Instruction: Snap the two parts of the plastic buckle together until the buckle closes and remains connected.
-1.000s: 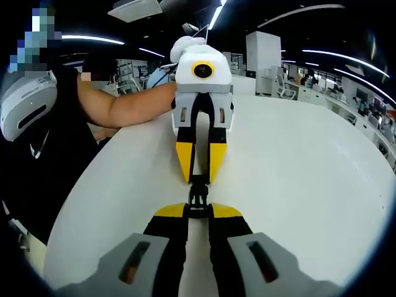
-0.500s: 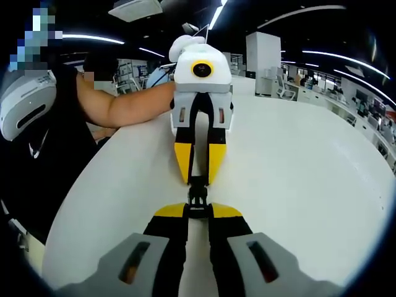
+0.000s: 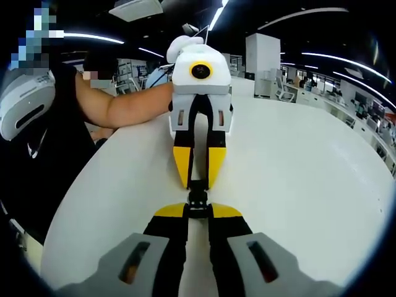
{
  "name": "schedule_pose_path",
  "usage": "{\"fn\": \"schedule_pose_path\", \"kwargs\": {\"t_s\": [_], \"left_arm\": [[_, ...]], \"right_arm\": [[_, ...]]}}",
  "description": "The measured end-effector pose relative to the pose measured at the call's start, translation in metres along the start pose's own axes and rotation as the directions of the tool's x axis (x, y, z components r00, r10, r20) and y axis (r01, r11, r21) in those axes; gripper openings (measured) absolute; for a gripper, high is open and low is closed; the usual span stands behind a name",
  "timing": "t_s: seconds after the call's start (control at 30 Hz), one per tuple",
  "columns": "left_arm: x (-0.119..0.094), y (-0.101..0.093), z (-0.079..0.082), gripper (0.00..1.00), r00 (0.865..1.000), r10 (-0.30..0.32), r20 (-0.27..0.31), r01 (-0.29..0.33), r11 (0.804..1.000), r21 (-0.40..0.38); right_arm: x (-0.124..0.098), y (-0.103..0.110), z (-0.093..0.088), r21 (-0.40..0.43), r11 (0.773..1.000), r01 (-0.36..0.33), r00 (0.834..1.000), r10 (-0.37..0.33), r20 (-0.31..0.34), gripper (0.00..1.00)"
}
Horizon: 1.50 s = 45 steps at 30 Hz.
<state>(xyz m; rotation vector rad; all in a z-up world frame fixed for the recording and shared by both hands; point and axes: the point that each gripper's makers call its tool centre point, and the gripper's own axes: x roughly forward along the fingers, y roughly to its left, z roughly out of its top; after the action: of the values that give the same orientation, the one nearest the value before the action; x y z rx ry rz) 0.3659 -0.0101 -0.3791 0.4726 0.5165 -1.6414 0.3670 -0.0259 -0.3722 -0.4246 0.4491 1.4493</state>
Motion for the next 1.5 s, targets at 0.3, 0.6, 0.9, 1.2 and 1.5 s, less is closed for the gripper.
{"fn": "schedule_pose_path", "kwargs": {"t_s": [0.3,0.6,0.9,1.2,1.5], "left_arm": [[0.0004,-0.0002,0.0005,0.10,1.000,0.001,0.000,-0.001,1.000,0.007],[0.0010,0.0012,0.0011,0.09,1.000,0.009,0.003,-0.009,1.000,-0.012],[0.0025,0.0044,0.0026,0.08,1.000,0.025,0.007,-0.025,1.000,-0.013],[0.0032,0.0046,0.0031,0.08,1.000,0.026,0.015,-0.026,1.000,-0.008],[0.0055,0.0051,0.0049,0.07,0.999,0.032,0.004,-0.032,0.999,0.009]], "right_arm": [[0.0003,-0.0003,-0.0008,0.001,1.000,0.001,1.000,-0.001,-0.005,0.11],[0.0001,-0.0015,-0.0018,-0.005,1.000,0.013,1.000,-0.013,-0.011,0.10],[-0.0014,-0.0059,-0.0033,-0.005,1.000,0.029,0.999,-0.029,-0.015,0.10],[-0.0001,-0.0065,-0.0025,-0.002,0.999,0.036,0.999,-0.036,-0.011,0.09],[-0.0017,-0.0082,-0.0032,-0.009,0.999,0.038,0.999,-0.038,-0.010,0.08]]}}
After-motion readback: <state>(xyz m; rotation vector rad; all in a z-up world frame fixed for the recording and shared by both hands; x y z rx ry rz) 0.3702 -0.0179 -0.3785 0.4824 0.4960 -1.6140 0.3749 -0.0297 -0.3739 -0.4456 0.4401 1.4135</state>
